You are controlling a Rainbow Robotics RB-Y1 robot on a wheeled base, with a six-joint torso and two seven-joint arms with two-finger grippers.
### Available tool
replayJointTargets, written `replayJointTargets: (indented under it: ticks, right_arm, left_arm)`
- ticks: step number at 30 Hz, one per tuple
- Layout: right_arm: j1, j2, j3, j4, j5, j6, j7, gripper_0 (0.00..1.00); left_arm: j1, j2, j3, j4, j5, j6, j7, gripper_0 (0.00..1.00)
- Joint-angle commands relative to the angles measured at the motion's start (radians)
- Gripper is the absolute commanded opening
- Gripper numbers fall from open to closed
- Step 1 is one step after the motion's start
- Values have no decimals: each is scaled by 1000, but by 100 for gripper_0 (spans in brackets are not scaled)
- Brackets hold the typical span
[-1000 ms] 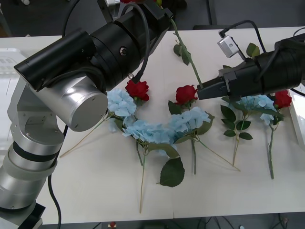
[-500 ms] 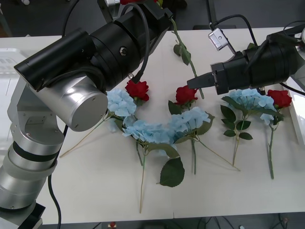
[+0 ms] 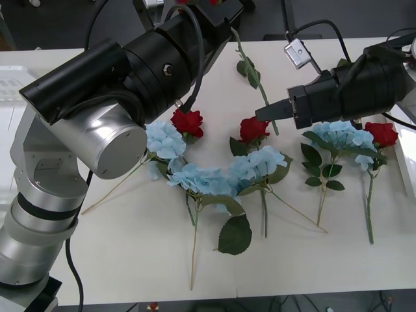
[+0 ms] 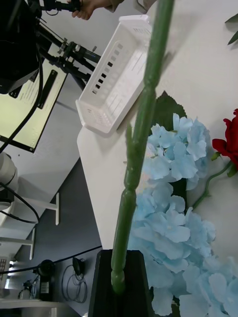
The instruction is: Place the red flowers into the right box and the blue flowers into the left box. If a person shows an open palm, hand one flower to the person first, then continue sorting.
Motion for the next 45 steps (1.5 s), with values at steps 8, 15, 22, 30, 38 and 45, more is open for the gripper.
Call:
replayJointTargets:
  ticks: [8, 15, 22, 30, 38, 45]
  right_arm:
    - [-48, -146, -17, 68, -4, 32, -71, 0]
    - [-48, -267, -57, 255, 71, 30, -54, 0]
    - [-48, -380, -129, 395, 218, 30, -25, 0]
    - [-48, -456, -132, 608, 290, 16, 2, 0]
    - [-29, -462, -130, 838, 393, -79, 203, 0]
    - [81, -433, -126, 853, 432, -255, 243, 0]
  left_arm:
    - [-43, -14, -11, -34, -8, -16, -13, 100]
    - [-43, -14, -11, -34, -8, -16, -13, 100]
    - [-43, -14, -11, -34, -8, -16, -13, 100]
    - [-43, -14, -11, -34, -8, -16, -13, 100]
    - [-34, 116, 29, -42, 15, -17, -19, 100]
    - [0, 283, 80, -48, 208, -14, -136, 100]
